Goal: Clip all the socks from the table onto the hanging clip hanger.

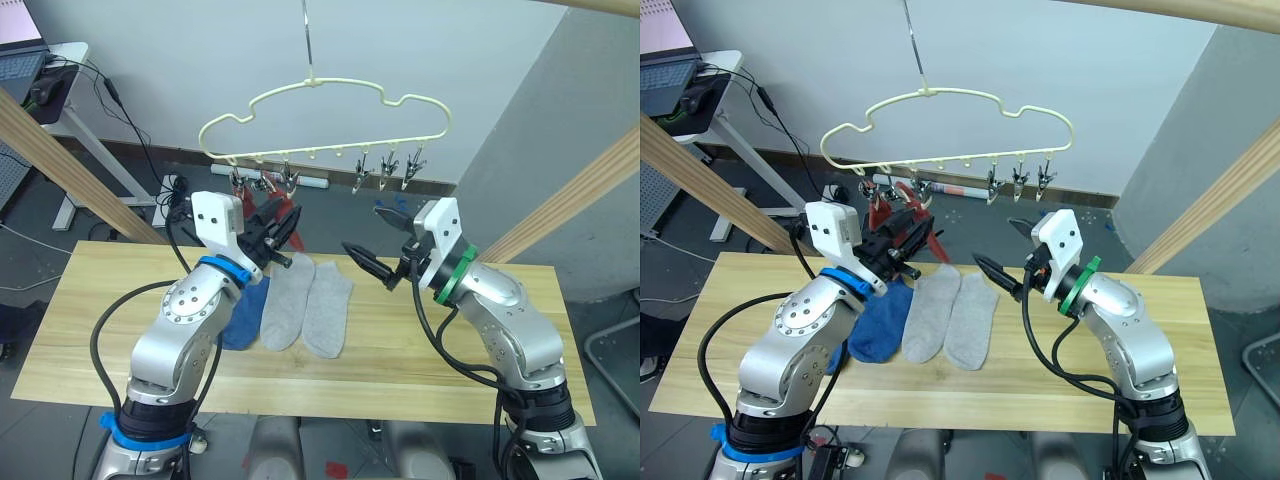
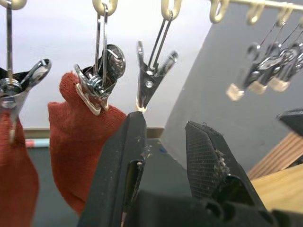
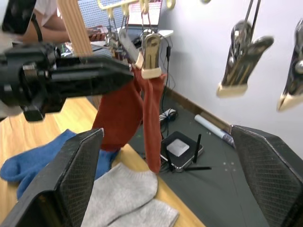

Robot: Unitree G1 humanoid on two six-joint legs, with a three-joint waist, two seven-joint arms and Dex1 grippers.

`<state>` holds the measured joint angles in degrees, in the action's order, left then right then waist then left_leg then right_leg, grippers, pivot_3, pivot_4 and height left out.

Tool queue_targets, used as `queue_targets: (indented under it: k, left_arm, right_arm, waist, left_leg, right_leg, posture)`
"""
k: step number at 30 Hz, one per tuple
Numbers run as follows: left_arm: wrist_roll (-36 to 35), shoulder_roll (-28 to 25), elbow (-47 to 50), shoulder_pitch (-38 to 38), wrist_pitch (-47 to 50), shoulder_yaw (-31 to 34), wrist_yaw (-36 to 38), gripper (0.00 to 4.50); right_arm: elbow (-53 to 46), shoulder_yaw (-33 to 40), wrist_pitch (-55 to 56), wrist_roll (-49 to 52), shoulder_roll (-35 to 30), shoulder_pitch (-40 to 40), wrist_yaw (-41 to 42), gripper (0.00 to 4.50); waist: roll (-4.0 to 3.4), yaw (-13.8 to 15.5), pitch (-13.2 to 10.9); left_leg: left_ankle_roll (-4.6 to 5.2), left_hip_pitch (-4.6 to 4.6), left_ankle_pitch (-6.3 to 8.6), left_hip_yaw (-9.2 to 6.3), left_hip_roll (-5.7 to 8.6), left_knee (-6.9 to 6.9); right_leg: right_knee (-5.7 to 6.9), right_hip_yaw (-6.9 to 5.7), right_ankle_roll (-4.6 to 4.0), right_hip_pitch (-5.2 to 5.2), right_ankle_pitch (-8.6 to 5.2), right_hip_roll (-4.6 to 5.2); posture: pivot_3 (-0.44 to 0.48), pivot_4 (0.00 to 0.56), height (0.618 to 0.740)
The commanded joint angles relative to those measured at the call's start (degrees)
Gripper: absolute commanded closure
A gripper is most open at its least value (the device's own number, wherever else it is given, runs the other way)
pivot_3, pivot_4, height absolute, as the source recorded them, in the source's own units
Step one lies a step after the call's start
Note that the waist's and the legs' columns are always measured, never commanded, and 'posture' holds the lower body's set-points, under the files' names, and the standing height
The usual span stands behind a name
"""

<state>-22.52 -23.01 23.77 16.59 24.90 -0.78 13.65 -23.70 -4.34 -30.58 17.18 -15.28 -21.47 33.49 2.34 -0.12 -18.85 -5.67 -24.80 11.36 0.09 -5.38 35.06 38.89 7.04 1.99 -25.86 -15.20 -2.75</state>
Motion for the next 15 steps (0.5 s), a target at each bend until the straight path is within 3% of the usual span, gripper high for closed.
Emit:
queue_targets:
  k: [1,15]
  left_arm:
    - [2.9,1.1,0.0,1.5,-2.1,-0.6,0.2,2.90]
    - [13.0,6.8,-8.3,5.1,-12.7,-1.6,-0.8,2.90]
  right_arm:
    - [-2.5,1.2,0.5,1.7,-0.3,-1.0,-0.8,0.00]
    - [-3.6,2.1,0.0,7.8,-1.9,-4.5,0.7,0.00]
  waist:
    - [0.00,0.0,0.0]
    - [0.00,0.0,0.0]
  left_leg:
    - [0.00,0.00,0.00,0.00,0.00,0.00]
    - [0.02,0.00,0.00,-0.02,0.00,0.04]
  right_leg:
    - [0.00,0.00,0.00,0.00,0.00,0.00]
    - [0.04,-0.03,0.00,0.03,0.01,0.00]
  posture:
    - [0.037,0.332,0.740]
    - [0.009,0.345,0.740]
